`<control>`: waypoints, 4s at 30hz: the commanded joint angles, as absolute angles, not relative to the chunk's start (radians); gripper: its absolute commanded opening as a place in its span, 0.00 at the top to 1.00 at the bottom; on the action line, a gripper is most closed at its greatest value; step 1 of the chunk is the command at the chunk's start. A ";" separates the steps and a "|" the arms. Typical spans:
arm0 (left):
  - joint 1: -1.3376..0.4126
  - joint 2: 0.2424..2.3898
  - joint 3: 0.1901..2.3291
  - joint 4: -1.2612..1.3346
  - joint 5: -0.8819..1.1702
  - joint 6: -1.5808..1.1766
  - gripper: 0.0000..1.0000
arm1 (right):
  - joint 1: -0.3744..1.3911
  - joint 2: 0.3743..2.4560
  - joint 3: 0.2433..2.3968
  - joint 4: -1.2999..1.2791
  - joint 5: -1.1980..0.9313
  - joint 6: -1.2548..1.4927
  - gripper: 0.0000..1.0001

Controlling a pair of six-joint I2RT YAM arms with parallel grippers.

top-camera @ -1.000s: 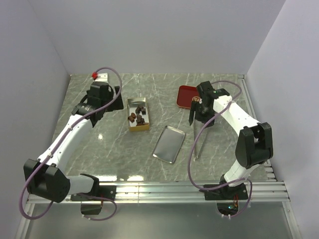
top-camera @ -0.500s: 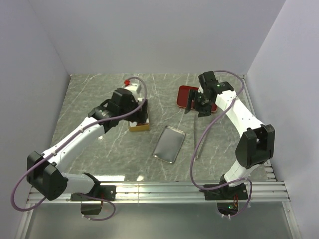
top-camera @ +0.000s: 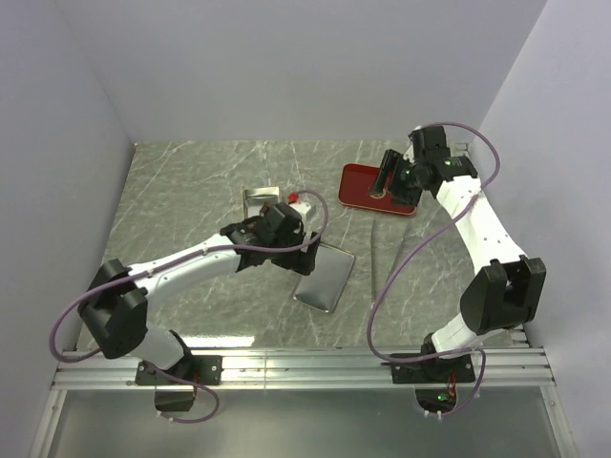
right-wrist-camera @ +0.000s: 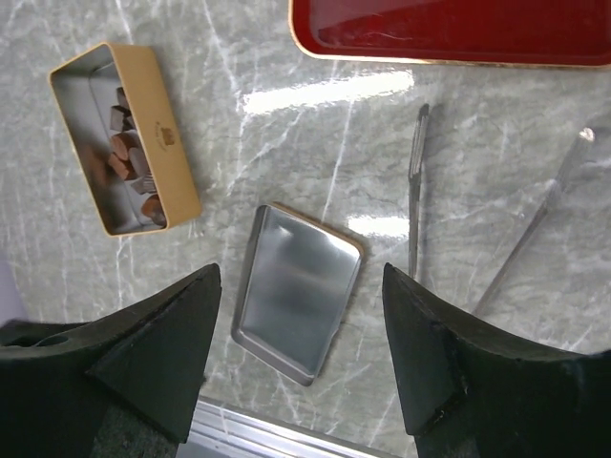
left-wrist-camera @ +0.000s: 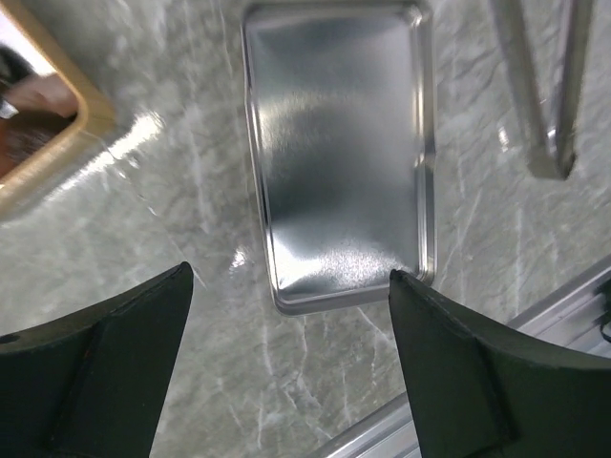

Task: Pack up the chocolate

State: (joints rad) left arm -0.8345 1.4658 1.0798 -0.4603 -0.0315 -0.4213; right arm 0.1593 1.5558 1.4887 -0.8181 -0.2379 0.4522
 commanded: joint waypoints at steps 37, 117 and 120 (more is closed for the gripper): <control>-0.913 1.759 0.988 -0.373 -0.161 -0.480 0.79 | 0.117 1.355 1.295 -0.615 -0.373 0.509 0.30; -0.647 1.488 1.482 -0.230 0.028 -0.885 1.00 | 0.275 1.394 1.505 -0.423 -0.667 0.525 0.65; -0.643 1.497 1.488 -0.239 0.048 -0.884 0.98 | 0.278 1.393 1.502 -0.426 -0.657 0.512 0.73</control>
